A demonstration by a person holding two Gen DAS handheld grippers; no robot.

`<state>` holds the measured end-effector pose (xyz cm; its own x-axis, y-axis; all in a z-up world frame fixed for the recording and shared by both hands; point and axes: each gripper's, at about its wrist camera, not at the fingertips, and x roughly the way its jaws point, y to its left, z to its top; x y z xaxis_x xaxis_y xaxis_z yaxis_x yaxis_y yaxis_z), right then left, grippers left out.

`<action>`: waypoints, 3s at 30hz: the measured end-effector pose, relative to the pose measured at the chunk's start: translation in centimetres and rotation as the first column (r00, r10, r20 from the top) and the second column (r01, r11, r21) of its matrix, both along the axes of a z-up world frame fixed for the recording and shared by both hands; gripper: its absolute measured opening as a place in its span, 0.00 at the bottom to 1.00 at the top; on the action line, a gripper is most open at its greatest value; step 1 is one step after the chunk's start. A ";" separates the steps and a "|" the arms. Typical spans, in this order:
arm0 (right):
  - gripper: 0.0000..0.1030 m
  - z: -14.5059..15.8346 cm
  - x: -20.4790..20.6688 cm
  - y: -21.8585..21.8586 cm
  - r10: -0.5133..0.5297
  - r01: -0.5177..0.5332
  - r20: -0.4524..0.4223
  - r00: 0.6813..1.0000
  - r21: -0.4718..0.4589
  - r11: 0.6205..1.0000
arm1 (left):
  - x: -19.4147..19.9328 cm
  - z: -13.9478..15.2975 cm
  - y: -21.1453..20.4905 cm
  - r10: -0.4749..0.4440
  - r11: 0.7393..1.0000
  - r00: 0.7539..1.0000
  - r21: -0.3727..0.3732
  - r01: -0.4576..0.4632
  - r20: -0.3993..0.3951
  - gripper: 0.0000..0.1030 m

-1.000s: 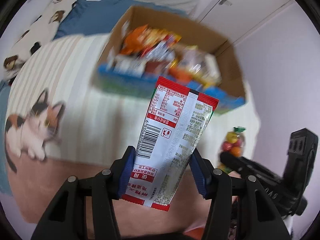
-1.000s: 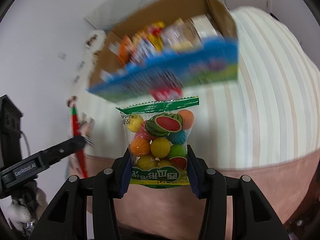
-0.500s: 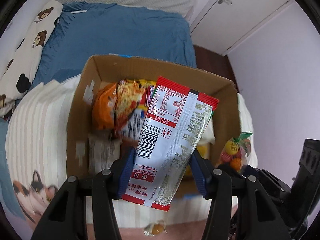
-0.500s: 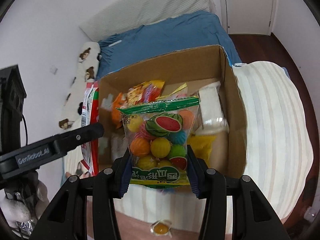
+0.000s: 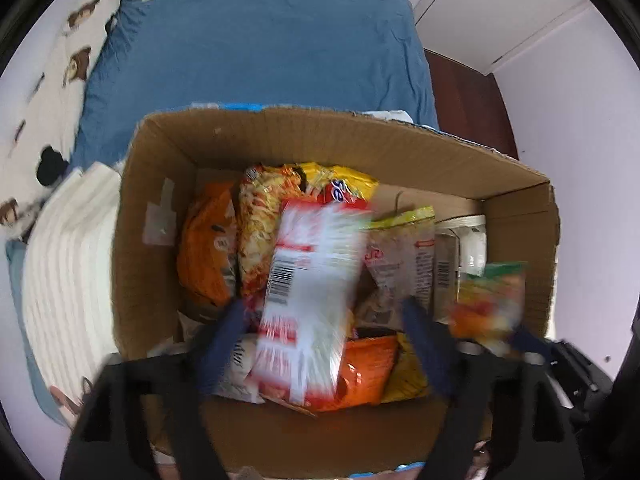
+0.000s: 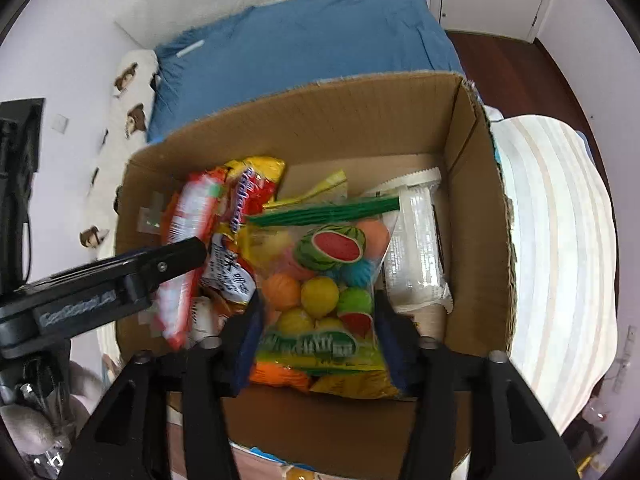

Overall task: Organize snacks
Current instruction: 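Carry the sachet and candy bag into the box and release both, then grasp the round orange candy with the left gripper while the right gripper grasps the red triangular packet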

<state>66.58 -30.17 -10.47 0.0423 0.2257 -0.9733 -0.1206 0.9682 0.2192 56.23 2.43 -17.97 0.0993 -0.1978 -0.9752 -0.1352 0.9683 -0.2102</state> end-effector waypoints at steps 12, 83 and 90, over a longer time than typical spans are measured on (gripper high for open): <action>0.91 1.0 -0.5 0.0 0.006 -0.007 -0.003 1.000 -0.029 1.000 | -1.9 1.7 -0.2 0.002 1.000 1.000 0.023 -0.002 0.026 0.89; 0.91 -5.7 -26.2 -9.9 -0.136 0.122 0.091 0.986 0.147 0.982 | -29.1 -11.3 -3.3 0.117 0.988 0.990 0.089 -0.124 0.072 0.51; 0.91 -7.0 -22.8 -3.2 -0.064 0.031 0.201 0.978 0.164 0.986 | -27.8 -11.5 1.7 0.229 0.962 0.970 0.131 -0.239 0.081 0.51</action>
<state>43.82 -33.34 -17.43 0.2510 0.3698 -0.8945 -0.1337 0.9285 0.3464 28.39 4.10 -29.48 0.1900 -0.0243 -0.9815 -0.3522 0.9315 -0.0913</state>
